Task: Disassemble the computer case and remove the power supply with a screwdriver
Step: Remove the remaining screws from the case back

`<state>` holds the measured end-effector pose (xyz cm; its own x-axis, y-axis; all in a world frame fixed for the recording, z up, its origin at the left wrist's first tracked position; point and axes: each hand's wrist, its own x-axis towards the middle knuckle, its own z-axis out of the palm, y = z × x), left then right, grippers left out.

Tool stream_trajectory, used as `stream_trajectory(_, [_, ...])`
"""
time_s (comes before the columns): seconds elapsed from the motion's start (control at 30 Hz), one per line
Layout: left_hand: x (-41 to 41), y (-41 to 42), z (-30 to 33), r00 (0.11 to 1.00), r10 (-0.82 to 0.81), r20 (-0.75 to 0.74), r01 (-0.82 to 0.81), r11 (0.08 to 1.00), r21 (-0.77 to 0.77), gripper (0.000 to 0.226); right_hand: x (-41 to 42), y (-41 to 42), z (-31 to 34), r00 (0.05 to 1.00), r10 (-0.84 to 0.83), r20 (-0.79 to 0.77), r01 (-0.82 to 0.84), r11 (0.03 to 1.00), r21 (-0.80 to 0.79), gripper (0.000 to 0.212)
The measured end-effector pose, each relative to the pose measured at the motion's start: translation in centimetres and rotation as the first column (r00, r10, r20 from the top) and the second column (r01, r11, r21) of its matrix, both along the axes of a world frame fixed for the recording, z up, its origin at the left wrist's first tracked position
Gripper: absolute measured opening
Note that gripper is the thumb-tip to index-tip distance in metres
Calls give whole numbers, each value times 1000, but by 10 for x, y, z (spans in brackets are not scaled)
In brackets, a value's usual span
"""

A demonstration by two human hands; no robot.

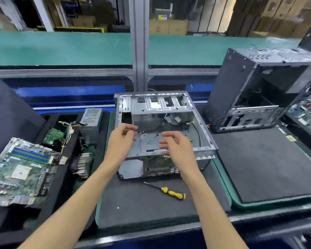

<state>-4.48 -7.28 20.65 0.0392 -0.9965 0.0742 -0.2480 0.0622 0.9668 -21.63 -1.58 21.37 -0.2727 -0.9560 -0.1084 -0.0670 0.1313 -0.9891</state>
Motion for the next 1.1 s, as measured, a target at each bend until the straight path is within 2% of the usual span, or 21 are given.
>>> stream_trajectory(0.17, [-15,24,-8,998,-1,57,4,999,-40,27,-18,15,-18,1000,-4,1,4,1000,30,22])
stream_trajectory(0.27, [-16,33,-19,974,-1,225,35,989,-147,20,-25,23,-29,997,-2,-75,4,1000,26,23])
stream_trajectory(0.37, [-20,35,-39,849,60,525,117,947,-298,17,-28,29,-39,990,-8,-143,11,1000,21,24])
stream_trajectory(0.43, [-26,36,-52,740,97,665,149,941,-303,29,-26,32,-45,980,17,-199,-9,999,41,23])
stream_trajectory(0.53, [-35,38,-72,600,108,792,197,941,-277,41,-22,40,-60,943,95,-320,-67,993,99,21])
stream_trajectory(0.6, [-36,37,-82,556,155,817,198,930,-311,46,-21,45,-72,899,138,-416,-83,985,148,18])
stream_trajectory(0.83, [-37,30,-97,581,281,764,180,871,-457,39,-28,62,-126,762,254,-596,-79,950,304,18])
stream_trajectory(1.03, [-36,28,-102,565,301,769,204,852,-483,39,-22,67,-150,599,306,-740,-13,928,373,31])
stream_trajectory(1.1, [-35,28,-103,555,304,774,212,848,-486,39,-25,66,-153,580,308,-754,22,919,393,30])
